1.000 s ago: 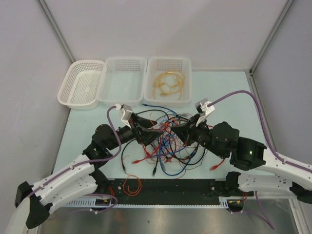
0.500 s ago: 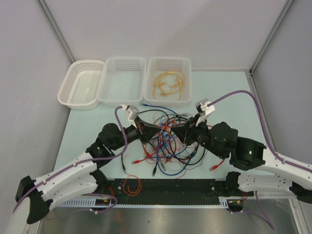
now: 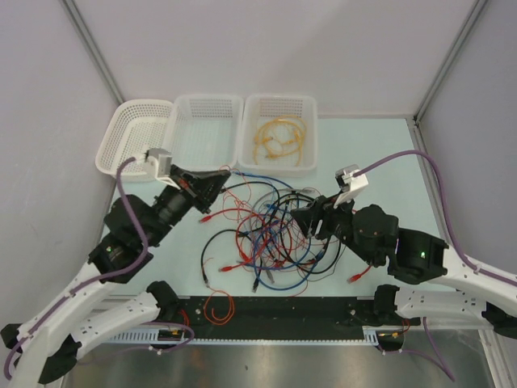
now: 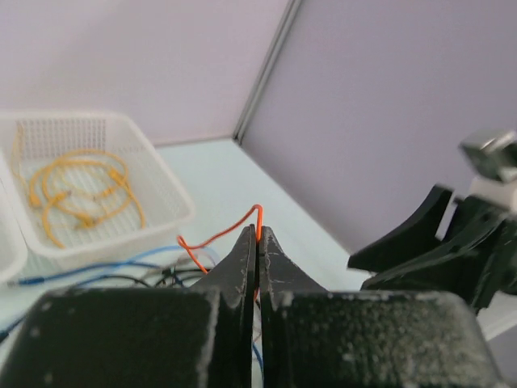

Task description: Untangle the cables

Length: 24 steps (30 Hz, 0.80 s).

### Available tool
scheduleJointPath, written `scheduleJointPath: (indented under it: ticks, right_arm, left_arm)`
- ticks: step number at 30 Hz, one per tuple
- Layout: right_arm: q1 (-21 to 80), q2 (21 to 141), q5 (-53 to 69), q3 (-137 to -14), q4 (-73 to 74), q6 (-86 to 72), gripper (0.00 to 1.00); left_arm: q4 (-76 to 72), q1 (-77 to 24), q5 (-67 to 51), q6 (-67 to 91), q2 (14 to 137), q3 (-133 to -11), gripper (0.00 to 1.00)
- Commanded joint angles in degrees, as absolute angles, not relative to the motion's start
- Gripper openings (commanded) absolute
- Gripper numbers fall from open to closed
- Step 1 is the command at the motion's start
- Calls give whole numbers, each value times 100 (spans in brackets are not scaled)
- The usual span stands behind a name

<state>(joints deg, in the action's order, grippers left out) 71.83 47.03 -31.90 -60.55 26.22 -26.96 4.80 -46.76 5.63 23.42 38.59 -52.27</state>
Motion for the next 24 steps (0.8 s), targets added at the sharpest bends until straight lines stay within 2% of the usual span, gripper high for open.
scheduleJointPath:
  ticks: [1, 9, 16, 24]
  right_arm:
    - [7216, 4781, -3270, -6047, 2356, -2655, 56]
    - [7198, 5177, -2892, -5985, 1381, -2224, 56]
    - [6953, 5510, -2163, -5985, 484, -1898, 57]
    - [6435, 6511, -1443, -5941, 53, -2039, 58]
  left_arm:
    - [1107, -4693, 835, 2048, 4042, -6263, 0]
    - [1432, -4693, 625, 1907, 4877, -7934, 0]
    - [1512, -4693, 273, 2153, 5098, -8235, 0]
    - [1661, -4693, 62, 2188, 5229, -8525, 0]
